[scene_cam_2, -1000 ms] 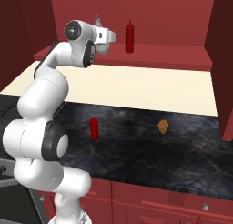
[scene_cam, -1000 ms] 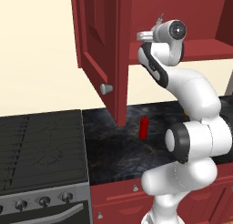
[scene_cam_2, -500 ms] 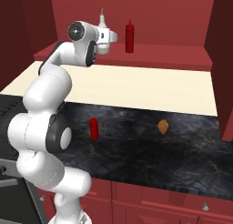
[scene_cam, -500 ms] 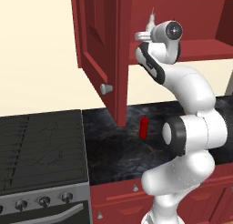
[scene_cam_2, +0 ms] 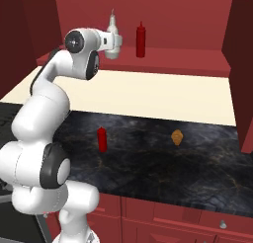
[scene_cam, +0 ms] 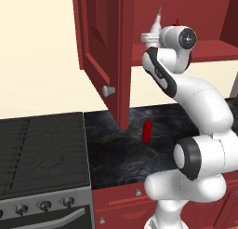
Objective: Pick the oil and vinegar bottle and ketchup from the counter and place them in the cabinet.
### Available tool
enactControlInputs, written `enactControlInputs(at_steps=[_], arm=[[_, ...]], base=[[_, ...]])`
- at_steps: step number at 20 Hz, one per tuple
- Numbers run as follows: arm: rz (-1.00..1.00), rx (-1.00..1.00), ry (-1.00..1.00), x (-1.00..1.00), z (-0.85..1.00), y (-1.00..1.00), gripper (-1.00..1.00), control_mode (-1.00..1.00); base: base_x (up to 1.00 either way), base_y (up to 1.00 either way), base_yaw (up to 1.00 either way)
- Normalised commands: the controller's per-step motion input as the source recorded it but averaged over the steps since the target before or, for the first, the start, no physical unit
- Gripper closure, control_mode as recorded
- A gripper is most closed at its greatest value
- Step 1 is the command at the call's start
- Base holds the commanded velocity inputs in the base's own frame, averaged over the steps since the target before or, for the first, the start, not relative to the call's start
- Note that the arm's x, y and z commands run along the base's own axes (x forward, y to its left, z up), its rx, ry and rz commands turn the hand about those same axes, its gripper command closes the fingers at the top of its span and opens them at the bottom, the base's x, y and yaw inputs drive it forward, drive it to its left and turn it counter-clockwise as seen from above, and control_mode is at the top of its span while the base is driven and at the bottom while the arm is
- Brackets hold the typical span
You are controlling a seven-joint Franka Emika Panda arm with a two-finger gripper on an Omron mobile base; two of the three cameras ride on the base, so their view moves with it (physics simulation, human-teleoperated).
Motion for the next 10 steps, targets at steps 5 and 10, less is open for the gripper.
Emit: enactControlInputs(at_steps=[5, 10], arm=[[0.08, 0.00, -0.14, -0.76, 0.00, 0.00, -1.00, -1.00], [0.06, 0.00, -0.07, -0.75, 0.00, 0.00, -1.00, -1.00]], base=[[0.00, 0.00, 0.00], [0.00, 0.00, 0.00]])
